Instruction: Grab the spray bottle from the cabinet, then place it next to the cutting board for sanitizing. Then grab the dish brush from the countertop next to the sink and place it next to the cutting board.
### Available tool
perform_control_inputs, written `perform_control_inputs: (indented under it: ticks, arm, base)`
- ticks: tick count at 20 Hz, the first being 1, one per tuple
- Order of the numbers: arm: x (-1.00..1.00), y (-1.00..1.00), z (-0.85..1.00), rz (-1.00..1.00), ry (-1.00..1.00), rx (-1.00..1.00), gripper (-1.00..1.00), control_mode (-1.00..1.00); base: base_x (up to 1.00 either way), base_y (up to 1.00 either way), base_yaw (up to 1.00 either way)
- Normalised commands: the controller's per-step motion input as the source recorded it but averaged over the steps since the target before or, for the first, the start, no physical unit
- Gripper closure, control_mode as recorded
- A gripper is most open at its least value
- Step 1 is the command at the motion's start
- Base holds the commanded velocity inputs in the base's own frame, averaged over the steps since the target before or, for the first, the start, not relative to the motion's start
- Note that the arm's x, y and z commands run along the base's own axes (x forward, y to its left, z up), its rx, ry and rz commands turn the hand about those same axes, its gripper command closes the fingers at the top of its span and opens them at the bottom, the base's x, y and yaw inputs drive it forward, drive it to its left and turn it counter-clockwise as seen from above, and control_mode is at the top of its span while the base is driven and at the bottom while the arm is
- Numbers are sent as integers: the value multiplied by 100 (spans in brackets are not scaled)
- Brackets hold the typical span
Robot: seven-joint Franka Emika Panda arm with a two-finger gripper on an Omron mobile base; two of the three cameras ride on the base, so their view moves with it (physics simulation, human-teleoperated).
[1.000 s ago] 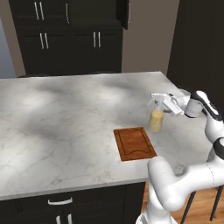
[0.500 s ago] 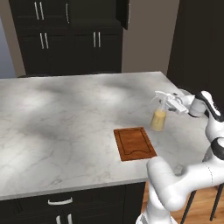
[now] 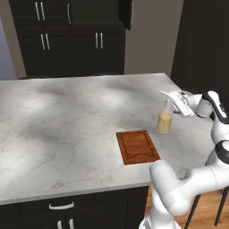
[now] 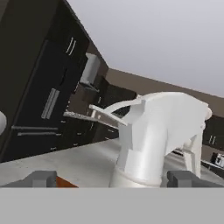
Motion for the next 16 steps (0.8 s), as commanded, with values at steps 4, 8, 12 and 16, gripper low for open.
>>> perform_control_inputs:
  ticks: [4, 8, 12, 16]
  arm:
    - [0, 0, -2, -18, -25, 0, -100, -100]
    - [0, -1, -38, -11, -5, 0, -100, -100]
    - [0, -10, -71, -9, 0, 0, -100, -100]
    - [0, -36, -19, -9, 0, 1, -100, -100]
  base:
    - [0, 0, 0]
    - [0, 0, 0]
    - [0, 0, 0]
    - [0, 0, 0]
